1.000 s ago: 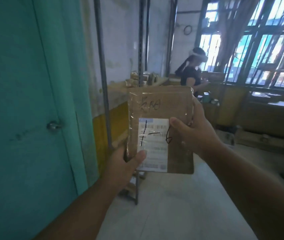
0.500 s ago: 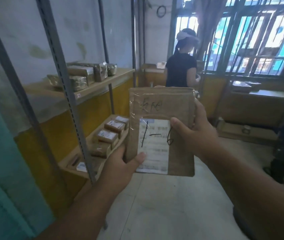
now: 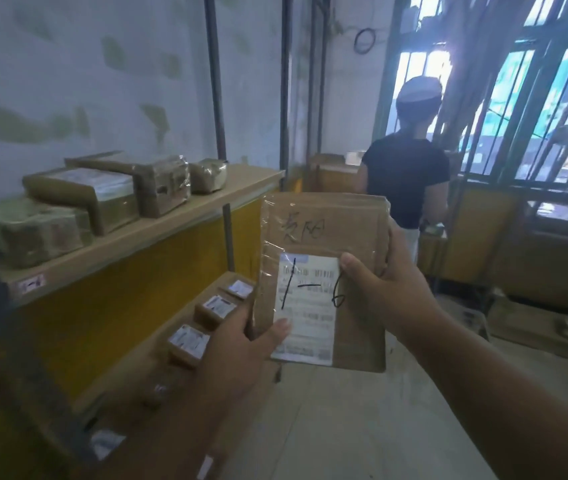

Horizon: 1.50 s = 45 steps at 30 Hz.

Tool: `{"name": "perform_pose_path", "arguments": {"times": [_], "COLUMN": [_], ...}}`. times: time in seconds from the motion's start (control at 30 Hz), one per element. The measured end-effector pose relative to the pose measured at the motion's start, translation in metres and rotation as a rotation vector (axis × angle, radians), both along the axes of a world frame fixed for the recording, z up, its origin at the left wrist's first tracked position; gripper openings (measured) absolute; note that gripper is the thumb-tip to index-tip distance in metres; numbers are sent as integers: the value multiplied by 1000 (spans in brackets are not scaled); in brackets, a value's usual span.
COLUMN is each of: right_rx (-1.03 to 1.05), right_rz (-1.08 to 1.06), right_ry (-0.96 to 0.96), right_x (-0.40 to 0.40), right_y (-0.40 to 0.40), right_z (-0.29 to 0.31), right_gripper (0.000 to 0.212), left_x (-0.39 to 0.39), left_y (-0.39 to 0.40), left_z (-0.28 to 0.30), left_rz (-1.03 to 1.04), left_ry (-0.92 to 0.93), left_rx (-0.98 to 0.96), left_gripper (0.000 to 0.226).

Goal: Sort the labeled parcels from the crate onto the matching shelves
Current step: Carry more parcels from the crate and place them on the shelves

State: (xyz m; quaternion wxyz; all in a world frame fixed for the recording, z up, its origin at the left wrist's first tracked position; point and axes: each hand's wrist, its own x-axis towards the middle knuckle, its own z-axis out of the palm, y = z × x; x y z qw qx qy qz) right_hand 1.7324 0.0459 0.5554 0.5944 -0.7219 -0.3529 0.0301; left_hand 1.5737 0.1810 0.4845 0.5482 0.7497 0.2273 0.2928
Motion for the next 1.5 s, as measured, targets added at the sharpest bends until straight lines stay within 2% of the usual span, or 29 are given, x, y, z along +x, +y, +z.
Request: {"name": "perform_pose_path", "arguments": {"times": [0.13, 0.3, 0.47, 0.6, 0.7, 0.77, 0.93, 1.03, 1.1, 1.13, 1.2, 1.33, 1.5], "right_rx": [25, 72, 110, 151, 168, 192, 222, 174, 152, 127, 42, -105, -201], "right_rz": [-30, 11, 144, 326, 499, 604, 722, 738, 734, 734, 763, 842, 923], "right_ry": [-61, -74, -69, -55, -126, -156, -163, -103, -91, -91, -102, -126, -120], "right_x": [79, 162, 250, 306, 334, 344, 356, 358, 357, 357, 358, 363, 373], "right_y": [30, 74, 137, 191, 234, 261, 335, 374, 396, 405, 424, 461, 503], "right_z": [35, 60, 82, 119, 148, 160, 171, 179, 184, 188, 190, 190, 188], "right_gripper": [74, 69, 52, 52, 46, 39, 17, 30, 21, 12, 10, 20, 22], "left_x": [84, 168, 239, 274, 291, 296, 293, 292, 292, 291, 288, 294, 310], "left_y": [32, 73, 111, 136, 154, 166, 201, 212, 220, 228, 244, 261, 284], "left_z": [31, 53, 80, 123, 150, 159, 164, 177, 181, 181, 181, 186, 187], "left_rz": [-3, 56, 208, 332, 463, 550, 695, 668, 639, 659, 755, 853, 925], "left_ry": [-45, -100, -126, -125, -115, -82, -9, 107, 151, 149, 179, 313, 413], "left_rx": [-10, 21, 88, 156, 281, 334, 415, 453, 465, 479, 515, 627, 588], "left_gripper": [12, 18, 16, 10, 8, 7, 33, 31, 50, 60, 69, 52, 40]}}
